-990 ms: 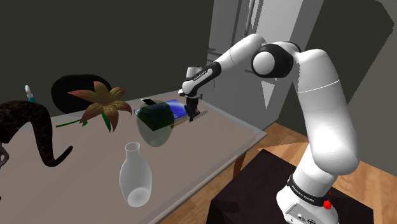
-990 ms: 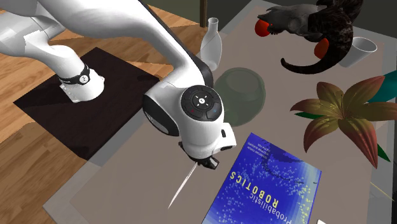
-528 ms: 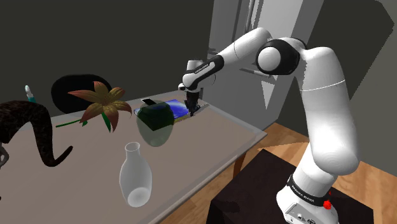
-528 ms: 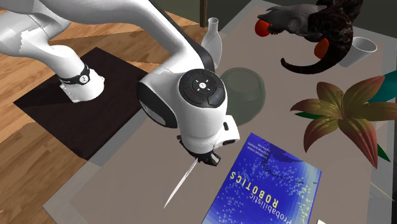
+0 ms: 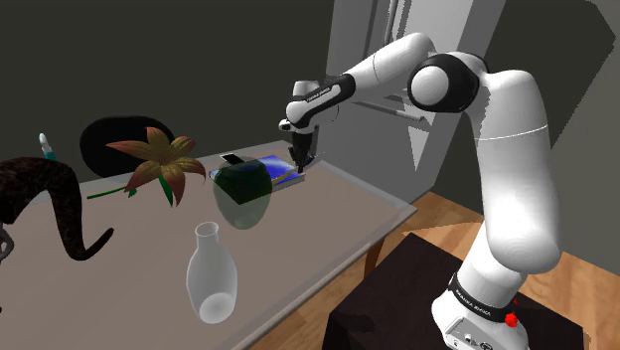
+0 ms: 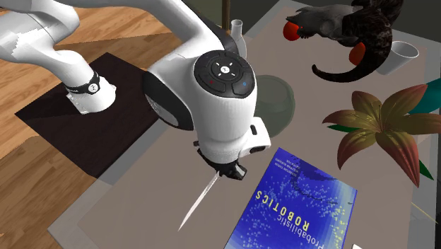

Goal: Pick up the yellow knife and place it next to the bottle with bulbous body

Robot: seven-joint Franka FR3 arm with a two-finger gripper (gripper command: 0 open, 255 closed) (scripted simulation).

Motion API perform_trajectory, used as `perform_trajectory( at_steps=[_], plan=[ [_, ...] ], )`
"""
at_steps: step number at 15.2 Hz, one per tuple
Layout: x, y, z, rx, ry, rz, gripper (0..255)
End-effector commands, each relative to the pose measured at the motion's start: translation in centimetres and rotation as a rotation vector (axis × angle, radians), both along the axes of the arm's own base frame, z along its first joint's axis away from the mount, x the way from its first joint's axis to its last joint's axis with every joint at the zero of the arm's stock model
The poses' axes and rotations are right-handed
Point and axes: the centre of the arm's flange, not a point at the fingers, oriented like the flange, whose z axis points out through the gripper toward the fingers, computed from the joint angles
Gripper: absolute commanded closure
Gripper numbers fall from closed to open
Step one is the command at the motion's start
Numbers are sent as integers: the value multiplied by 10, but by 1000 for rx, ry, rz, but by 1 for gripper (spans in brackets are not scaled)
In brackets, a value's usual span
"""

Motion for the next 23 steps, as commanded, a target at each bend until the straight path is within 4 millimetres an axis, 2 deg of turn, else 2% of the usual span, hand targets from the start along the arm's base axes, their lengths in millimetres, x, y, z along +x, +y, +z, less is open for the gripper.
perform_trajectory(
  at_steps=[1, 23],
  plan=[
    [0, 0, 11, 0, 0, 0, 255],
    [0, 0, 127, 0, 0, 0, 255]
  ],
)
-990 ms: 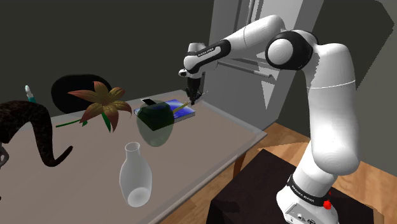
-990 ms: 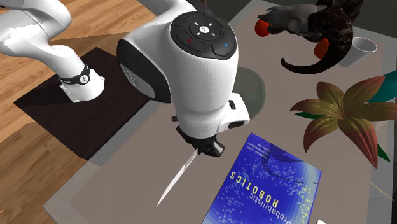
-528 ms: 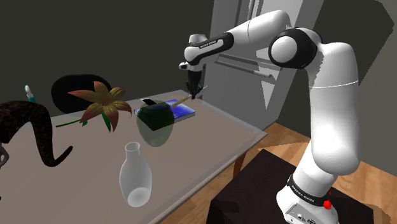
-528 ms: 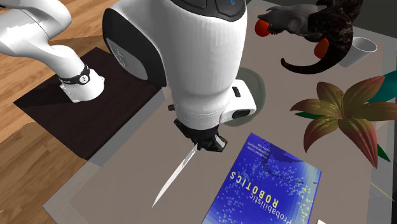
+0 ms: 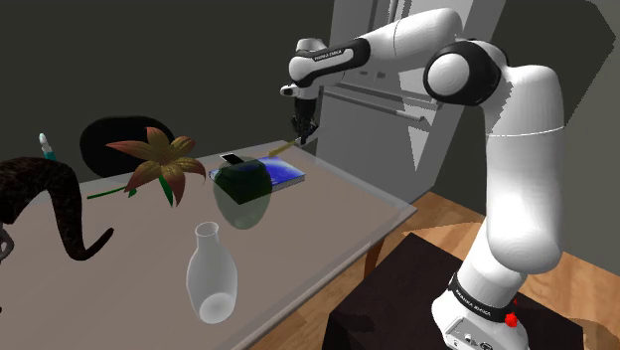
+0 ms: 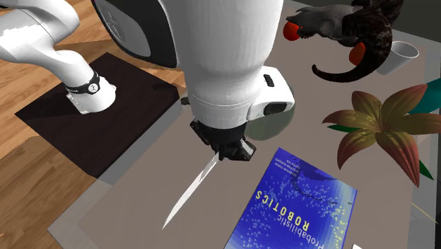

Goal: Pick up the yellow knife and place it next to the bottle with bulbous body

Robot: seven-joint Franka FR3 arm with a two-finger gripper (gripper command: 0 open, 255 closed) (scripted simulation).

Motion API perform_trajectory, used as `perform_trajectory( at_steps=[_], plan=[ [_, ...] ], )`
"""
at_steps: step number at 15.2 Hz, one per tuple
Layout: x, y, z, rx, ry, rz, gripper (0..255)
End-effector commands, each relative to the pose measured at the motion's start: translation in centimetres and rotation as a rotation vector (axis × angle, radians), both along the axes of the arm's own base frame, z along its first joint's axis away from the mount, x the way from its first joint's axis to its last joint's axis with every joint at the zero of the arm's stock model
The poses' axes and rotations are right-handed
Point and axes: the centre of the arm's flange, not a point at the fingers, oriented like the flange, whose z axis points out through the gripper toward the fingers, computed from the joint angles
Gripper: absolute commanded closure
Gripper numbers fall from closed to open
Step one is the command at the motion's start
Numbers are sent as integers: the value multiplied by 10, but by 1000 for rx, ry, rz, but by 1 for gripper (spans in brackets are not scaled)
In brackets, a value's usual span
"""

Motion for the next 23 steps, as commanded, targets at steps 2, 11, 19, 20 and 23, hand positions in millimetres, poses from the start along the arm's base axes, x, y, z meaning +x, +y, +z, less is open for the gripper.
perform_trajectory(
  at_steps=[2, 11, 19, 20, 23],
  plan=[
    [1, 0, 15, 0, 1, 0, 255],
    [1, 0, 63, 0, 1, 0, 255],
    [-42, 51, 77, 0, 1, 0, 255],
    [-50, 61, 77, 0, 1, 0, 255],
    [-76, 91, 77, 0, 1, 0, 255]
  ],
)
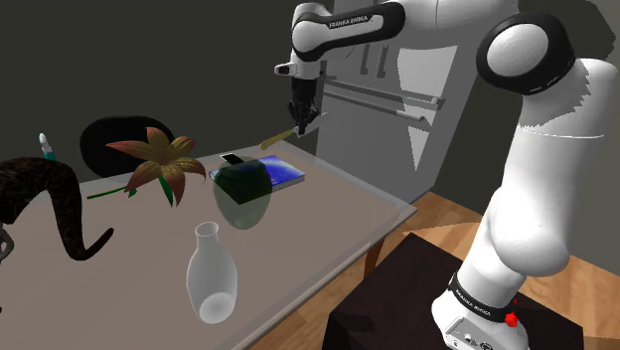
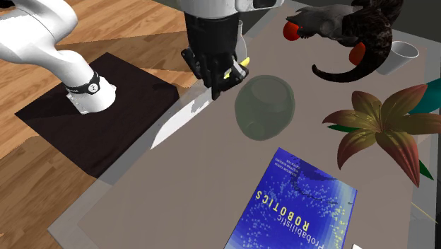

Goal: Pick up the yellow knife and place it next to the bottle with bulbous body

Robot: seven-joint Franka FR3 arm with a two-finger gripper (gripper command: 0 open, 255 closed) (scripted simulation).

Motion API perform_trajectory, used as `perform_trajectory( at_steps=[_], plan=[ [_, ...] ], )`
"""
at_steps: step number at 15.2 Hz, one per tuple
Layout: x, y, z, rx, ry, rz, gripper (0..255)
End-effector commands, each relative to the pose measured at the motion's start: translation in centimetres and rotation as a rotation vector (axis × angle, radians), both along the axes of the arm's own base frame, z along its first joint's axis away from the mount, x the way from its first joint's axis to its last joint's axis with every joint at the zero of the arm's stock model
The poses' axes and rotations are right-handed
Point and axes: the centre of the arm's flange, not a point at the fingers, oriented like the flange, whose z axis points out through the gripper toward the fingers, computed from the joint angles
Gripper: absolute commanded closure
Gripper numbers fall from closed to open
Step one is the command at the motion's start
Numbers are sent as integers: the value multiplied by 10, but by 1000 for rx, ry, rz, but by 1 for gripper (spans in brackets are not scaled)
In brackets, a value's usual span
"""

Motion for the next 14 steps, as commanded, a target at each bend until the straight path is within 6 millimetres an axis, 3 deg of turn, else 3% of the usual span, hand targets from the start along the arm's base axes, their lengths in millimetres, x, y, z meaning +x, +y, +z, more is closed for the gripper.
perform_trajectory(
  at_steps=[1, 14],
  plan=[
    [-16, 20, 1, 0, 0, -1, 255],
    [-126, 152, 1, 0, 0, -1, 255]
  ],
)
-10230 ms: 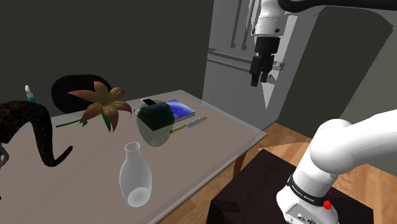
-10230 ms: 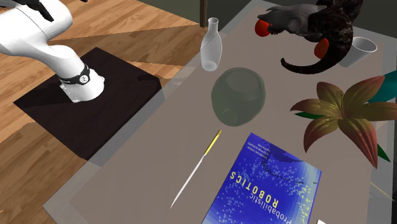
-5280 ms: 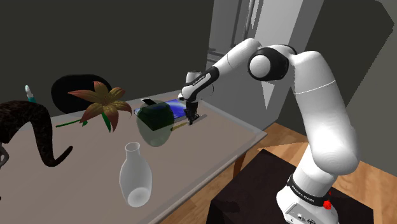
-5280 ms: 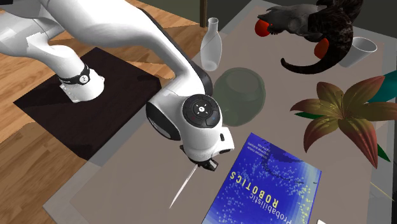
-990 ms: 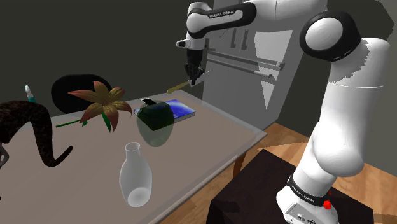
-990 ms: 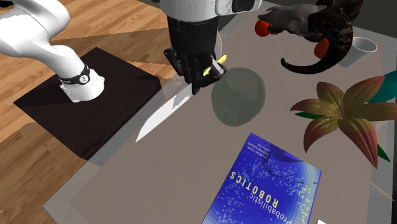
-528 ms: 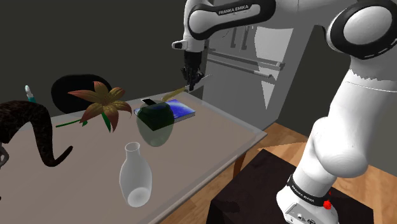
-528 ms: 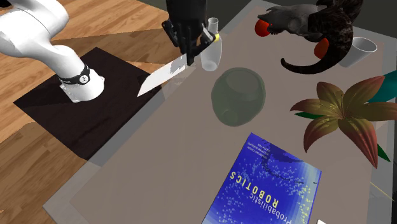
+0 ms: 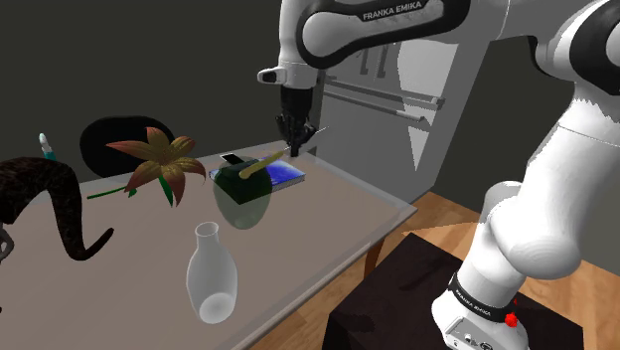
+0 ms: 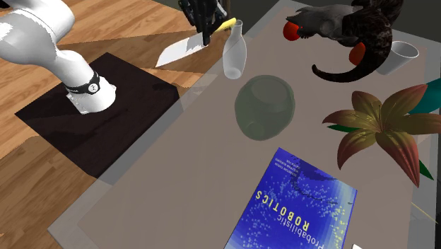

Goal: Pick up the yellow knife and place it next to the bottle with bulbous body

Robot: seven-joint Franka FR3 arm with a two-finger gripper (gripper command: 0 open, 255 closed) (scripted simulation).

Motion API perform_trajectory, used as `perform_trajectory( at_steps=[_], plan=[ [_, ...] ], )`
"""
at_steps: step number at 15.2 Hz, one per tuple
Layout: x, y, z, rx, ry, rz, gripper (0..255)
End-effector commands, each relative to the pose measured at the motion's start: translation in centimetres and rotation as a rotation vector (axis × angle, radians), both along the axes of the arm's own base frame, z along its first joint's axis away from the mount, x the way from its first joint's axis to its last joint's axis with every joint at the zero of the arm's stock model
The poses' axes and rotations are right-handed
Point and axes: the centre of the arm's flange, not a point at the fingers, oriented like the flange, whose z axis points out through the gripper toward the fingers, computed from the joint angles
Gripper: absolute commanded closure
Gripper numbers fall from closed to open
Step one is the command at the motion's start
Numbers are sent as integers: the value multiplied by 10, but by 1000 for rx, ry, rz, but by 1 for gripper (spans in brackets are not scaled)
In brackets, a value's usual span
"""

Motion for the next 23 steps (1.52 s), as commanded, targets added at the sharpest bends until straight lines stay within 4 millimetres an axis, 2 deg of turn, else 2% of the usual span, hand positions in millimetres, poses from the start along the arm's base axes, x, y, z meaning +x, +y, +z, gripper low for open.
perform_trajectory(
  at_steps=[1, 4, 23],
  plan=[
    [-14, 20, 0, 0, 0, -2, 255],
    [-35, 45, 0, 0, 0, -2, 255],
    [-35, 45, -100, 0, 0, -2, 255]
  ],
)
